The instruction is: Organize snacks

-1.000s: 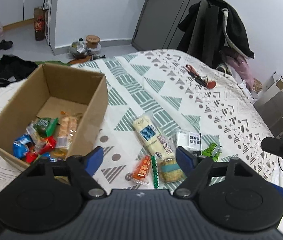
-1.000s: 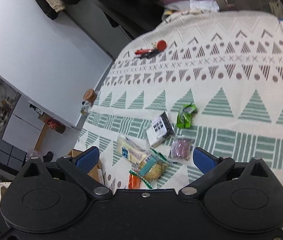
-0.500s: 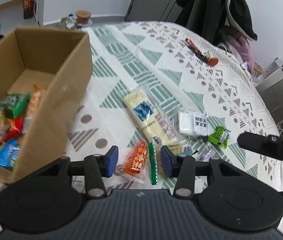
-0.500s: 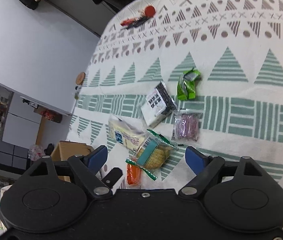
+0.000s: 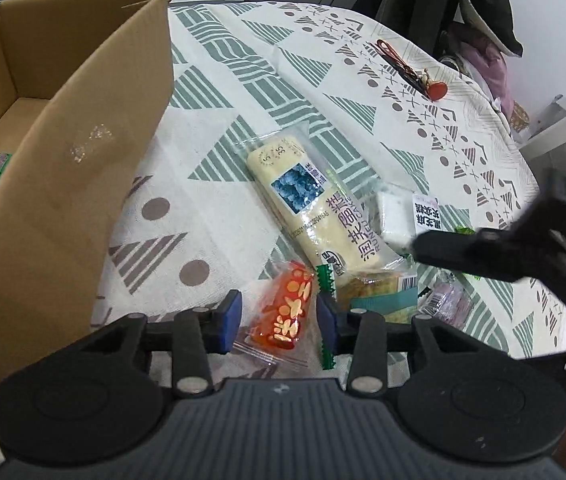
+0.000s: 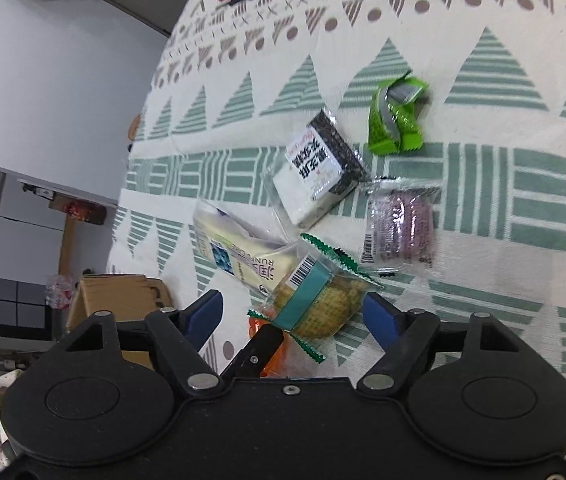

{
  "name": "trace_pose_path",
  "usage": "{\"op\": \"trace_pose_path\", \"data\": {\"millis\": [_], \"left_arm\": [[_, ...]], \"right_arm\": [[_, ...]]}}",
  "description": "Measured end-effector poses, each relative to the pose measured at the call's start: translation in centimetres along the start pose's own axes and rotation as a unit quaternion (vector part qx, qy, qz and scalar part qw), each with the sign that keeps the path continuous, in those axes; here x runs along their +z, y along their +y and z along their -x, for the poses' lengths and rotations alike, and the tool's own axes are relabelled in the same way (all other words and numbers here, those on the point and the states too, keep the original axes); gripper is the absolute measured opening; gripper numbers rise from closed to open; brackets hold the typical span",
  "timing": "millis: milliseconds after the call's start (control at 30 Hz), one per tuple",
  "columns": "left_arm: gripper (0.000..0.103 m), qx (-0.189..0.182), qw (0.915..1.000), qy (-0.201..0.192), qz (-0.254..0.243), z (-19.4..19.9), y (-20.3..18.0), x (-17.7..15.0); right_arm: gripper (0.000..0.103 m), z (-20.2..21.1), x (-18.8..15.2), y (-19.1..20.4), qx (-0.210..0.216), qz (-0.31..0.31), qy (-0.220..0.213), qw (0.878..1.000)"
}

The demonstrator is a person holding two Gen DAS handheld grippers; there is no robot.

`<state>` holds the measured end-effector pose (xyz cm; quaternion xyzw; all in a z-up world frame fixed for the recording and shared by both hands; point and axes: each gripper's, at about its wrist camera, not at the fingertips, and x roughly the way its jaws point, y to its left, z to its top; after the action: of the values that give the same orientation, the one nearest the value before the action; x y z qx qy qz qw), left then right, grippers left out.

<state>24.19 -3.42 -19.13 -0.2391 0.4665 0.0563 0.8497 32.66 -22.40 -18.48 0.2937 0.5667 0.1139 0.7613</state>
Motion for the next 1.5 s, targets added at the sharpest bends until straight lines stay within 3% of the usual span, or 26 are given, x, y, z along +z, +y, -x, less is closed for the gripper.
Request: {"op": "trace_pose_path", "data": {"millis": [167, 333, 433, 600, 1333, 1400, 1433, 1500], "left_arm": [[0.028, -0.006, 0.9999, 0.007, -0.008, -0.1, 0.0, -0.4], [0.023, -0.014, 0.9999, 0.010, 0.000, 0.0, 0.3, -0.4], [0.020, -0.019, 0.9997, 0.010, 0.007, 0.4, 0.6, -0.2], [0.019, -0.020, 0.9998, -0.002, 0.006, 1.6, 0.7, 0.1], [0.018, 0.007, 0.9964, -0.083, 0.010, 9.8, 0.2, 1.2], [0.015, 0.011, 0.9957, -0.092, 0.010, 10.6, 0.3, 1.2], [0.006, 0.012, 0.9954, -0.095, 0.010, 11.0, 0.4, 1.2], [0.004, 0.012, 0.9948, -0.100, 0.012, 11.7, 0.6, 1.3]], "right_arm": [[0.073, -1.6, -0.2, 0.4, -0.023, -0.001, 0.004, 1.000], [0.072, -2.8, -0.4, 0.4, -0.055, 0.007, -0.005, 0.998], [0.053, -2.9, -0.6, 0.8, -0.057, 0.023, -0.015, 0.998], [0.051, -2.0, -1.1, 1.1, -0.060, 0.035, -0.030, 0.997], [0.051, 4.4, -2.6, 4.4, 0.040, 0.088, -0.096, 0.991], [0.051, 4.9, -2.8, 4.8, 0.048, 0.095, -0.100, 0.989], [0.051, 5.1, -3.0, 4.9, 0.051, 0.099, -0.102, 0.988], [0.051, 5.5, -3.2, 5.3, 0.059, 0.106, -0.106, 0.987]]}}
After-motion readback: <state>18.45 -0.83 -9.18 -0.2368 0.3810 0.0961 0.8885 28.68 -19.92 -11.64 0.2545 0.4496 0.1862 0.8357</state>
